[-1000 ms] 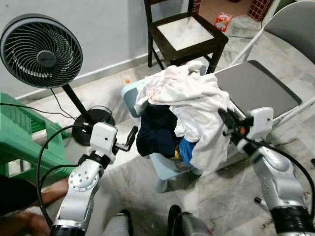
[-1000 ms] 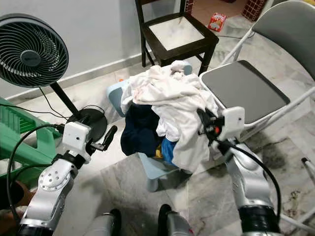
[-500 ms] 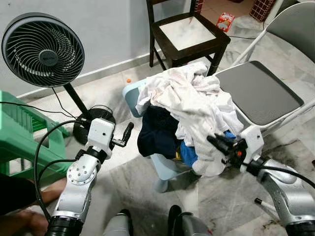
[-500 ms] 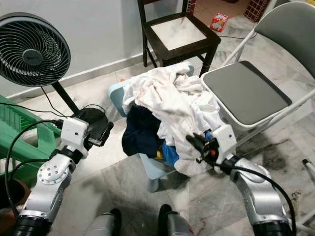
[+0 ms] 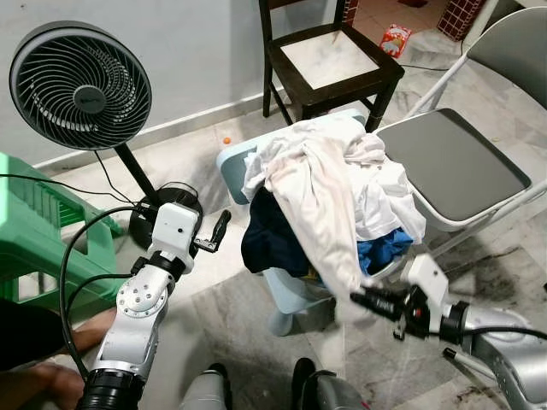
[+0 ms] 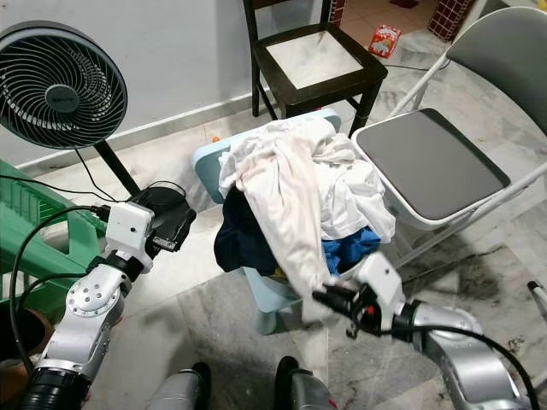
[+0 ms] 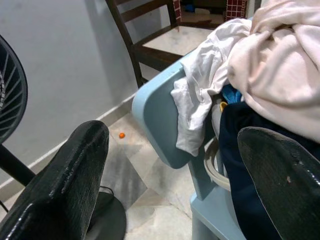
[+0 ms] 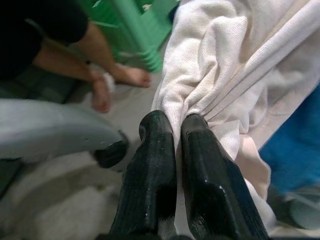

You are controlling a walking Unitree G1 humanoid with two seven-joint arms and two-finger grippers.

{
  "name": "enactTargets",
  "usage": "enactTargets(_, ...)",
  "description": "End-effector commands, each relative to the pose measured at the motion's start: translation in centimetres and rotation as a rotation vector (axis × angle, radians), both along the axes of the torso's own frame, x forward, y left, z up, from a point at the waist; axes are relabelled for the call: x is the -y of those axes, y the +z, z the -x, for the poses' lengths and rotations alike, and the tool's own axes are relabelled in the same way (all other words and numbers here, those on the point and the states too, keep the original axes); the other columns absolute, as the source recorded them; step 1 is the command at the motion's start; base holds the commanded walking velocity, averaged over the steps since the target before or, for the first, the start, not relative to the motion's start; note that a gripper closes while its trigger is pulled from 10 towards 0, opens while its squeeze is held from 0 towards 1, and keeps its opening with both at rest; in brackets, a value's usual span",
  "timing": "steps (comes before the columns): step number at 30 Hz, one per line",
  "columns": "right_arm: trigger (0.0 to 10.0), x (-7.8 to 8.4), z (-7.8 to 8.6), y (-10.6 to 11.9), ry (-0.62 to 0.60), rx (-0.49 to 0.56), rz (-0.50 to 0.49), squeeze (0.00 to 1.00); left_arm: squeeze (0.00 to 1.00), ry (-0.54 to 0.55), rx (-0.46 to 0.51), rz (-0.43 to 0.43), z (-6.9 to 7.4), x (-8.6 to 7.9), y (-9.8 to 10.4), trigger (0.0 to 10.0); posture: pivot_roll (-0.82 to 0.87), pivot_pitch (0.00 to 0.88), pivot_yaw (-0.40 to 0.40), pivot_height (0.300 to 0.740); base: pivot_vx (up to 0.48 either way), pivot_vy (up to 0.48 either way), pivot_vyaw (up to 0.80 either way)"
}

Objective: Hang hanger

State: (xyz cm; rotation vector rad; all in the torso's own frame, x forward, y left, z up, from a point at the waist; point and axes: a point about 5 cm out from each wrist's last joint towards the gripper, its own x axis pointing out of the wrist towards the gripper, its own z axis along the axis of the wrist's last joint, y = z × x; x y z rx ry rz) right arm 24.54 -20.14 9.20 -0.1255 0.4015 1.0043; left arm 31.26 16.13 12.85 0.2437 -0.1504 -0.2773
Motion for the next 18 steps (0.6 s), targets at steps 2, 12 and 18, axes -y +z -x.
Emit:
enactTargets(2,0.0,-0.6,-0.2,-0.1,-0.006,0.016,-0.003,0.0,0.0,0.01,-0.01,-0.01,0.1,-0.2,-0.4,10.0,0.21,0.295,0.002,0.74,0.0,0.0,0.0)
enactTargets(12,10.0,-2.0,-1.3,0.6,-0.091,0.079,-0.095,0.0,0.0,0.003,-0.021,-0.007,0.5,0.3,-0.9,10.0,0.21,0.302,0.001,0.74,0.0,0.0,0.0)
enactTargets(18,10.0,-2.3,-1.6,1.8,-0.122,0.082,-0.201,1.0,0.0,0.025,-0.002,0.016,0.2,0.1,-0.3,10.0,0.21,0.303,-0.001,0.74,0.0,0.0,0.0)
